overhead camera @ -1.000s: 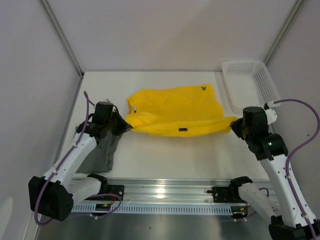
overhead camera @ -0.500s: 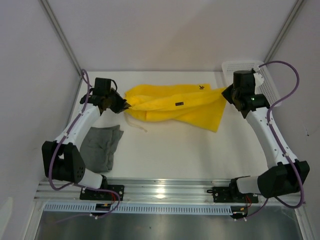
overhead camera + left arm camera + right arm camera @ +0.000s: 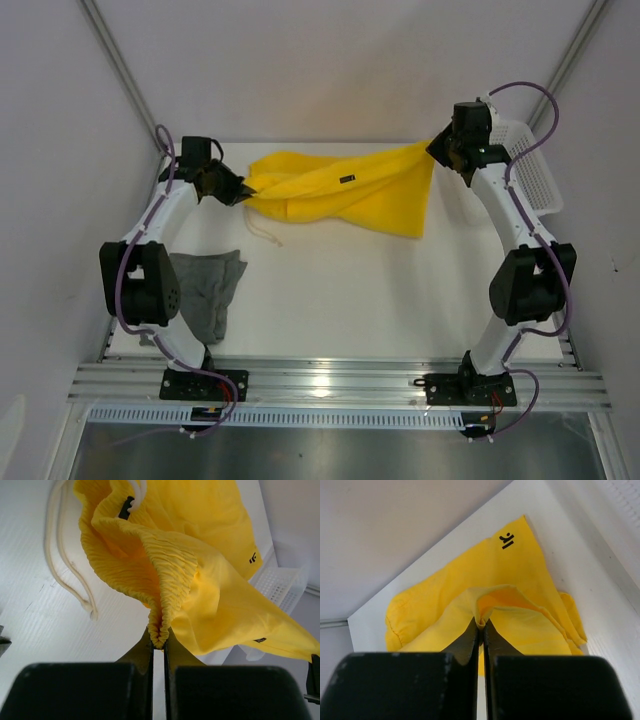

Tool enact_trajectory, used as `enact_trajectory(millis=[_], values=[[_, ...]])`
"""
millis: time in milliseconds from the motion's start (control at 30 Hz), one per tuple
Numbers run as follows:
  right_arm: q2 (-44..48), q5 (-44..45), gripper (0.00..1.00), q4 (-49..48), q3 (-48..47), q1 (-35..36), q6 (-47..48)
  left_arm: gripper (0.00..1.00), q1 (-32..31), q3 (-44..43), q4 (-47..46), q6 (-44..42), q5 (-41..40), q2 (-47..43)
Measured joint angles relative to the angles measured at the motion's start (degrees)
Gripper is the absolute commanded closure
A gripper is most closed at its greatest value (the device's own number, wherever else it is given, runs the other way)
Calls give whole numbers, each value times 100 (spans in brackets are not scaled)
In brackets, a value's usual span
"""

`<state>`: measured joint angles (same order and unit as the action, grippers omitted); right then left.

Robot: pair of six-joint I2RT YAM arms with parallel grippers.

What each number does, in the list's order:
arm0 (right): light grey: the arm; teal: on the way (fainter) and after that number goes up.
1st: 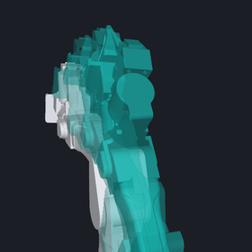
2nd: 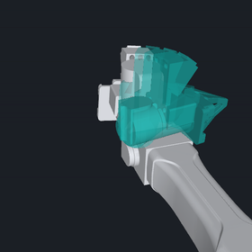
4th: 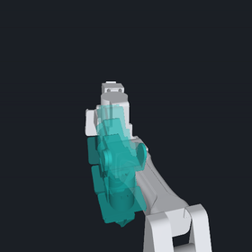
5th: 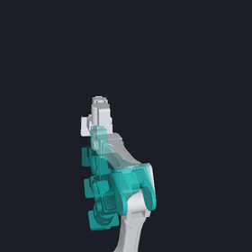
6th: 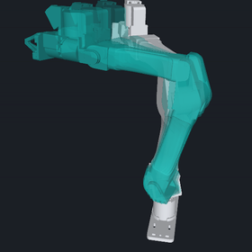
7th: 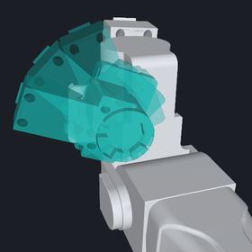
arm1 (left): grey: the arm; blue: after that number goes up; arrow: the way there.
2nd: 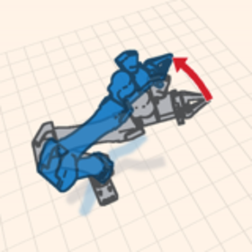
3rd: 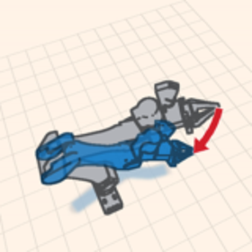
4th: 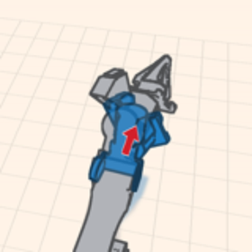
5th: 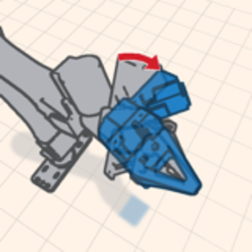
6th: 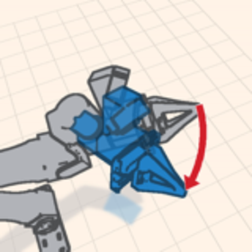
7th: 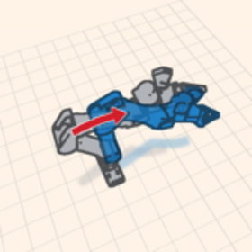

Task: Fold and stack the shorts
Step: Fold the shorts

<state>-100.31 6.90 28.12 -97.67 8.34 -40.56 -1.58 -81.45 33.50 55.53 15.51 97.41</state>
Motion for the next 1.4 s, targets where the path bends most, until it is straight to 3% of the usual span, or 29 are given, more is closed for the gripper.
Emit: enact_trajectory(millis=[200,333,600,733,967,1200,1400], values=[[-107,-385,100,-273,170,-70,144,100,13,219,-308,-9,144,-11],[262,-566,100,-306,575,-83,229,100,11,903,-529,-52,258,-518],[2509,-1073,100,-221,2052,-535,487,100,-306,2406,-815,-50,293,-2223],[3504,-1445,100,-118,2758,-964,686,100,-562,2861,-942,-52,420,-2708],[5117,-1696,100,562,4218,-1021,758,100,-662,3827,-680,-50,407,-3639],[6352,-1683,100,1167,4269,-1023,758,100,-890,4183,-262,-46,304,-4964],[6118,-1683,100,1237,3812,-1023,758,100,-896,3569,334,-125,26,-4664]])
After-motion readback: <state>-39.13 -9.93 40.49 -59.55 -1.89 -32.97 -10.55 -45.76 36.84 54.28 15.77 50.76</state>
